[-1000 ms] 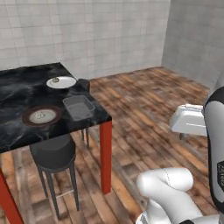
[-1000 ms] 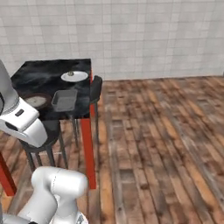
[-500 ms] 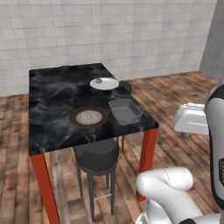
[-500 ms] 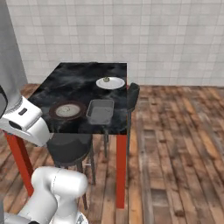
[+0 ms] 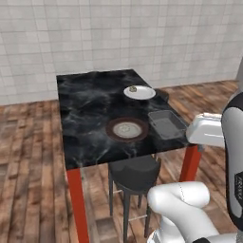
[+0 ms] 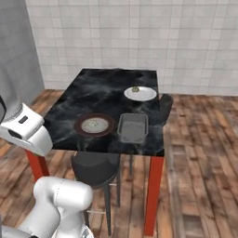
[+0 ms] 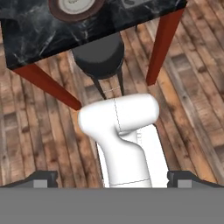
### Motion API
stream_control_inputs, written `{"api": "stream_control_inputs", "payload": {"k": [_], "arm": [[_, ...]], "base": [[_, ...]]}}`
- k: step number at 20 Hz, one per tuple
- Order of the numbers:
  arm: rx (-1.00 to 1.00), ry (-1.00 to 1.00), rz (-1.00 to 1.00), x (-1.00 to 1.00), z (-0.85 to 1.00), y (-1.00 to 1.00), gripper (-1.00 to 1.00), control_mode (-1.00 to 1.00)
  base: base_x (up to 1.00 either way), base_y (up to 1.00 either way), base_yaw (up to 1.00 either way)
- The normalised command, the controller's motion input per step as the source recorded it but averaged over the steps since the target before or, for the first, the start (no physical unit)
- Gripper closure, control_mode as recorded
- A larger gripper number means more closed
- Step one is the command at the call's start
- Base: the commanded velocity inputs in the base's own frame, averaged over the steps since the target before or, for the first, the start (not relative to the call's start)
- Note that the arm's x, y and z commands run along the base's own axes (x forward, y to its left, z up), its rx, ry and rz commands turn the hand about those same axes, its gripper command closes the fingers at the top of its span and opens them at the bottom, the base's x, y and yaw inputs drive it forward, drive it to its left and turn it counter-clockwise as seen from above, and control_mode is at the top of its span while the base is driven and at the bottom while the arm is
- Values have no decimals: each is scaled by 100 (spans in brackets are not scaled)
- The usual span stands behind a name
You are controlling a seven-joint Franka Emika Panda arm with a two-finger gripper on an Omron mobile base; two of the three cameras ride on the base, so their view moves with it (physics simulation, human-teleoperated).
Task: Place two dumplings into each of the tupperware containers and then place the containers in the fridge.
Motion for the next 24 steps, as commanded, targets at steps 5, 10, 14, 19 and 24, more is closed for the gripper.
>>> {"api": "stream_control_inputs", "payload": {"k": [5,10,14,19,24], "arm": [[0,0,0,0,0,0,-100,100],[0,0,0,0,0,0,-100,100],[0,0,0,0,0,0,-100,100],[0,0,2,15,0,0,-100,-100],[0,0,9,97,-25,1,-100,-100]], "base": [[59,8,12],[68,0,12],[58,0,12],[51,0,9],[0,0,0]]}}
